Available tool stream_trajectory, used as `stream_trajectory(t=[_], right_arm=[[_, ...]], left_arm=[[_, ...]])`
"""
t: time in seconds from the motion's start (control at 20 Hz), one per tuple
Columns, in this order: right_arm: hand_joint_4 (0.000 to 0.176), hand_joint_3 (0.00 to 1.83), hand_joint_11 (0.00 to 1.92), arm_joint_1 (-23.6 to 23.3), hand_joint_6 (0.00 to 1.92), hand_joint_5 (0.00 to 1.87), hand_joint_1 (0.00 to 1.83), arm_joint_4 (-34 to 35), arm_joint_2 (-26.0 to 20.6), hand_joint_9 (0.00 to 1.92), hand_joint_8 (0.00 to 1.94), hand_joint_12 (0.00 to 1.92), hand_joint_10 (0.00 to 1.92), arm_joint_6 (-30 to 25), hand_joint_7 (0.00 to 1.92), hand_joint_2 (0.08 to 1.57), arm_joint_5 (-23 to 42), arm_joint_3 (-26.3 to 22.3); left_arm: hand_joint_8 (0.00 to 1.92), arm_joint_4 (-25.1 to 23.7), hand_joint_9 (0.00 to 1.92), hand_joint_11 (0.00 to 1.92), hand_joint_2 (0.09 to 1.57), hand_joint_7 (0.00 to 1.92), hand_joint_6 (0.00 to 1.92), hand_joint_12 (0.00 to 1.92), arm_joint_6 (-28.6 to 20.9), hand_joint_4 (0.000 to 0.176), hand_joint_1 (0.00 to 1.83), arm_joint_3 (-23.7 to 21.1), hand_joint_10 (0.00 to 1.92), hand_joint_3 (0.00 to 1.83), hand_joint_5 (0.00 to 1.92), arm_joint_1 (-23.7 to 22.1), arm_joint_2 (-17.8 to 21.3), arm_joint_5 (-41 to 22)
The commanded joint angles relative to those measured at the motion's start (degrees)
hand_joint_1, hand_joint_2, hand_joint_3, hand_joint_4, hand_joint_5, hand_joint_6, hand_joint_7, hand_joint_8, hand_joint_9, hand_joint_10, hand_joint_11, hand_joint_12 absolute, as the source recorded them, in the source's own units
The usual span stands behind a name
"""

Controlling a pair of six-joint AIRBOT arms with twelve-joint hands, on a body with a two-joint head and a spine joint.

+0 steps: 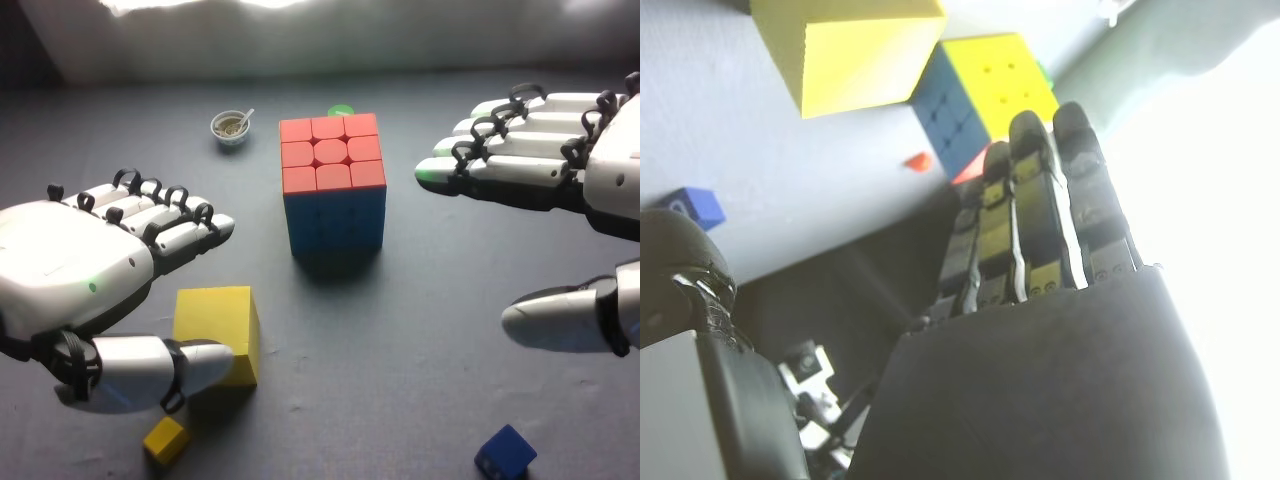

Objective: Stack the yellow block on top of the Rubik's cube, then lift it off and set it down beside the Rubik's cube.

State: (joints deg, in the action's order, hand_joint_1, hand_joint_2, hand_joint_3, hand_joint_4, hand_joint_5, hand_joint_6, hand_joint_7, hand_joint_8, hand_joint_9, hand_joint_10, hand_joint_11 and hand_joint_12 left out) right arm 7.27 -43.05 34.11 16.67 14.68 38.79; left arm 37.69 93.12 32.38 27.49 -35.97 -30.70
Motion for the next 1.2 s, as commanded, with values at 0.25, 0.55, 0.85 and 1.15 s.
stream_trajectory(t=[0.25, 0.55, 0.85, 1.15], right_arm=[[0.0, 0.02, 0.0, -0.84, 0.0, 0.01, 0.0, 1.41, -0.63, 0.0, 0.0, 0.0, 0.0, -0.08, 0.0, 1.16, 4.82, -0.05], [0.0, 0.02, 0.0, -0.84, 0.0, 0.0, 0.0, 1.41, -0.64, 0.0, 0.0, 0.0, 0.0, 0.09, 0.0, 1.17, 4.82, -0.04], [0.0, 0.02, 0.0, -0.84, 0.0, 0.0, 0.0, 1.41, -0.63, 0.0, 0.0, 0.0, 0.0, 0.09, 0.0, 1.18, 4.82, -0.04], [0.0, 0.02, 0.0, -0.84, 0.0, 0.01, 0.0, 1.41, -0.63, 0.0, 0.0, 0.0, 0.0, 0.19, 0.0, 1.19, 4.82, -0.03]], left_arm=[[0.0, -0.71, 0.03, 0.05, 1.22, 0.03, 0.0, 0.03, 1.38, 0.0, 0.11, 0.18, 0.0, 0.0, 0.05, -0.42, 0.31, -5.75], [0.01, 1.66, 0.05, 0.0, 1.09, 0.05, 0.0, 0.24, 4.4, 0.0, 0.66, -0.29, 0.01, 0.0, 0.04, -0.71, 0.03, -5.01], [0.0, 8.69, 0.0, 0.0, 1.04, 0.0, 0.0, 0.28, 10.21, 0.0, 0.92, -0.28, 0.0, 0.0, 0.0, -0.79, -2.97, -7.71], [0.0, 16.85, 0.0, 0.0, 1.09, 0.0, 0.0, 0.32, 15.6, 0.0, 1.15, -0.73, 0.0, 0.0, 0.0, -0.3, -7.08, -10.34]])
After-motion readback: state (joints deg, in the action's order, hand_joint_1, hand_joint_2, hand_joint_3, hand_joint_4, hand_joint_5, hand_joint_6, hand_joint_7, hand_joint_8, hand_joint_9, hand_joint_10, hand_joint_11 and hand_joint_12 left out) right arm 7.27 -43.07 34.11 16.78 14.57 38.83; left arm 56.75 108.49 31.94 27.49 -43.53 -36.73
